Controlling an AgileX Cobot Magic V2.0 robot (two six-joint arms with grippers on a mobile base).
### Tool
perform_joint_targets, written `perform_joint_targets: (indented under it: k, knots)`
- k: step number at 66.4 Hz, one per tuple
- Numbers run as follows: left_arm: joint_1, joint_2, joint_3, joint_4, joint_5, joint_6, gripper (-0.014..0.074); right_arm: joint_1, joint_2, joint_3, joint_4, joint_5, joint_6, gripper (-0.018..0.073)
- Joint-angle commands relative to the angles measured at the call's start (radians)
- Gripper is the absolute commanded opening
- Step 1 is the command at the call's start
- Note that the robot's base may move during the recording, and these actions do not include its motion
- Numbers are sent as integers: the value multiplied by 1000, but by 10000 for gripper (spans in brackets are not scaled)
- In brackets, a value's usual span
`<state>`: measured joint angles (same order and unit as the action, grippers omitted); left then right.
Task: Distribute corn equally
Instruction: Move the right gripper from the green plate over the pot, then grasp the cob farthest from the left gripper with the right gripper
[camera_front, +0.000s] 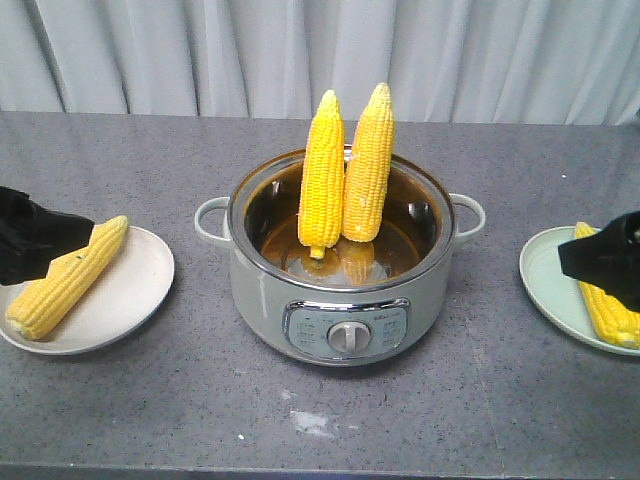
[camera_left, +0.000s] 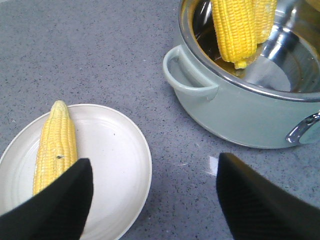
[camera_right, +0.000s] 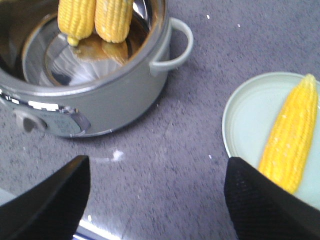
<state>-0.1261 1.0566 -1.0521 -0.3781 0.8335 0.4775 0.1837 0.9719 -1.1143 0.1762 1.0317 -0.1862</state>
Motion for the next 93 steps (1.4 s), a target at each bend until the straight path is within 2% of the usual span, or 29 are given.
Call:
perform_joint_targets:
  k: [1,11,25,34,67,87,93]
  knots:
    - [-5,-17,-21,-32,-54,-1,503,1,36,-25,35,-118,-20,543]
    - [-5,-17,-21,-32,-54,-1,503,1,101,-27,95,-193,-85,562]
    - [-5,-17,-21,-32,-54,-1,503,1,202,-27,292,-291,-248,605]
    - [-5,-17,-21,-32,-54,-1,503,1,290,-77,368,-295,-313,601]
    - [-5,-17,-21,-32,-54,-1,503,1,621,-391,485,-269,-426,594]
    - [-5,-17,-21,-32,-54,-1,503,1,753,-516,528,-310,-464,594]
    - [-5,-17,-21,-32,-54,-1,503,1,791,-547,567,-312,-493,594]
